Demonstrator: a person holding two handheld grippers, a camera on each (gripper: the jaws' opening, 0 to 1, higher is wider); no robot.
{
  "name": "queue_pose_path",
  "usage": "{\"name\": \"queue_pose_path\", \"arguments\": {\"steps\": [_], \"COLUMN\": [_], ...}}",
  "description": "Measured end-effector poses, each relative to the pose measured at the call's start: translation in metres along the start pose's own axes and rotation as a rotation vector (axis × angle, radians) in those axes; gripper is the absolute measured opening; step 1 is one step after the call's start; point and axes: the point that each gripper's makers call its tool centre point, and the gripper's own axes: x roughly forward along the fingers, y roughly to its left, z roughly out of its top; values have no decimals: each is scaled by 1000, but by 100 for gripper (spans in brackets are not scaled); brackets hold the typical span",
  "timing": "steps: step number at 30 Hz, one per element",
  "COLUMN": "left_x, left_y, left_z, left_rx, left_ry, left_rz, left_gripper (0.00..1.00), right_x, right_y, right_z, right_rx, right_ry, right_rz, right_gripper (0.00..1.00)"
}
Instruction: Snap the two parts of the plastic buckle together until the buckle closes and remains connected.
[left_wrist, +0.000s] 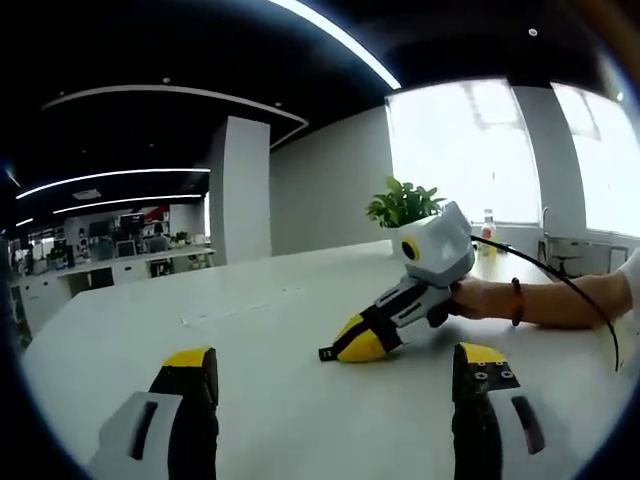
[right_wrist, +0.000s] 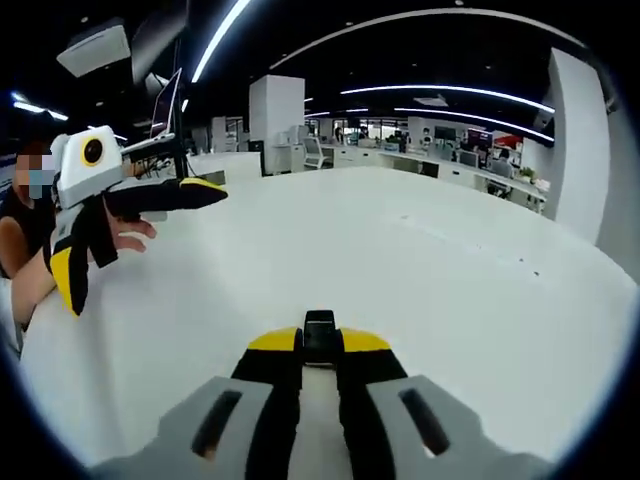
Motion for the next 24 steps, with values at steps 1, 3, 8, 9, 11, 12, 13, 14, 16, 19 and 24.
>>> {"name": "queue_pose_path", "arguments": {"steps": [1, 3, 8, 9, 11, 12, 13, 14, 16, 19, 24], "left_x": [0, 1, 1, 0, 0, 0, 0, 0, 0, -1, -1], "left_y": [0, 2, 1, 1, -1, -1, -1, -1, -1, 1, 4], "left_z": [0, -1, -2, -2, -2, -2, -3, -3, -2, -2, -1], "left_rx": [1, 0, -4, -3, -6, -6, -2, 0, -7, -6, -14], "left_ry": [1, 5, 6, 5, 4, 5, 8, 10, 2, 5, 1], "left_rz": [-1, 0, -2, -1, -1, -1, -3, -2, -2, 3, 10], "left_gripper": [99, 99, 99, 99, 99, 96, 96, 96, 98, 97, 96], "right_x": [0, 0, 1, 1, -2, -2, -3, -7, -5, -7, -4], "right_y": [0, 0, -1, 0, 1, 0, 1, 7, 6, 8, 2], "right_z": [1, 0, 1, 1, 0, 1, 0, -2, -1, -2, -1], "right_rx": [-1, -5, -5, -4, -6, -4, -4, -7, -11, -17, -22], "right_ry": [-1, -2, 1, 0, -5, -9, -13, -15, -16, -18, -28], "right_rz": [1, 4, 2, 3, 7, 8, 10, 13, 18, 23, 34], "right_gripper": [11, 11, 11, 11, 11, 11, 11, 11, 11, 11, 17]}}
